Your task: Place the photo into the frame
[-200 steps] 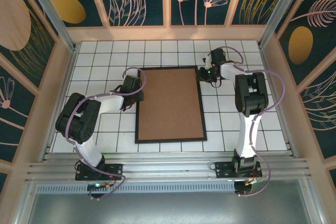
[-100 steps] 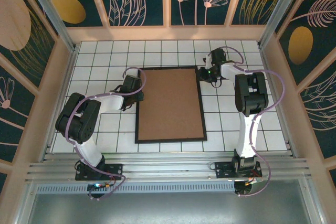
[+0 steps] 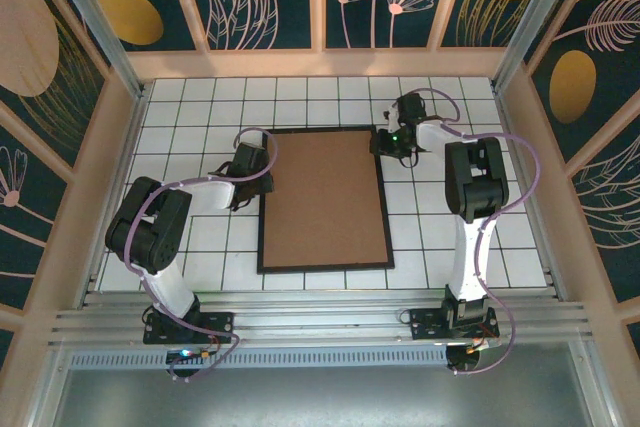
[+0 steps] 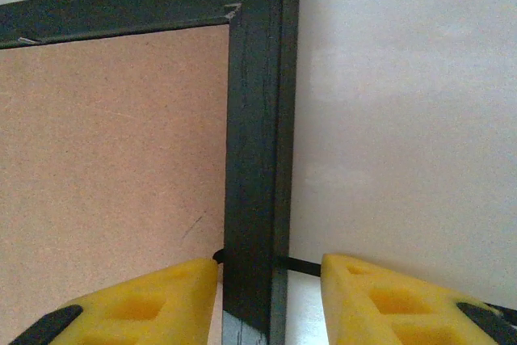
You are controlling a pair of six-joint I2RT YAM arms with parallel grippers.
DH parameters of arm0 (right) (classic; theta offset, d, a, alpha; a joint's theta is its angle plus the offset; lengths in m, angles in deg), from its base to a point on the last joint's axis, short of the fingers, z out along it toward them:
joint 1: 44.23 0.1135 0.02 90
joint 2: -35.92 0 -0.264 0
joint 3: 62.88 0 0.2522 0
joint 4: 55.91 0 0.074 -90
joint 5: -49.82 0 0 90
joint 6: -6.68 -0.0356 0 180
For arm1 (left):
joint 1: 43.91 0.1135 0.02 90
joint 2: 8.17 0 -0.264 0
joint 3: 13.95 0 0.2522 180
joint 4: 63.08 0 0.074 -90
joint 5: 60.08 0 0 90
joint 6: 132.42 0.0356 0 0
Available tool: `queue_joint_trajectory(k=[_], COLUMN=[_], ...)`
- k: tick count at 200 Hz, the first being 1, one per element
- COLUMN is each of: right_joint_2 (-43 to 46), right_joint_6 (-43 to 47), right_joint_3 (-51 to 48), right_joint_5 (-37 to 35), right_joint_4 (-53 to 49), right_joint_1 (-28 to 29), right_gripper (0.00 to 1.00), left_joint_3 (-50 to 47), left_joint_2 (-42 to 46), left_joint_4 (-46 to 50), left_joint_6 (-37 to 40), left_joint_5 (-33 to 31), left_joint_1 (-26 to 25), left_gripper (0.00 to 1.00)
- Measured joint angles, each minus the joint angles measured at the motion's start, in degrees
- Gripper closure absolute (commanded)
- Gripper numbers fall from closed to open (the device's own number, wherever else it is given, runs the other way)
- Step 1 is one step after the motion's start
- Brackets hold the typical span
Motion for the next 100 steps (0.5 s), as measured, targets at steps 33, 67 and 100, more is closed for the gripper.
queue_joint_trajectory(k=[33, 67, 100], right_joint_2=[0.1, 0.5, 1.3], right_joint_6=[-0.2, -0.4, -0.4], right_joint_3=[0.0, -0.2, 0.0], right_joint_5=[-3.4, -8.6, -14.8], right_joint_4=[0.0, 0.0, -0.9], right_joint_1=[1.3, 3.3, 5.2], right_gripper=[0.6, 0.59, 0.57], left_joint_3=[0.0, 0.0, 0.0], left_joint_2=[0.0, 0.0, 0.0], left_joint_4=[0.0, 0.0, 0.0], left_joint_6=[0.2, 0.2, 0.2], left_joint_5=[0.1, 0.1, 0.1], left_joint_1=[0.0, 0.0, 0.0], left_gripper=[0.8, 0.8, 0.8])
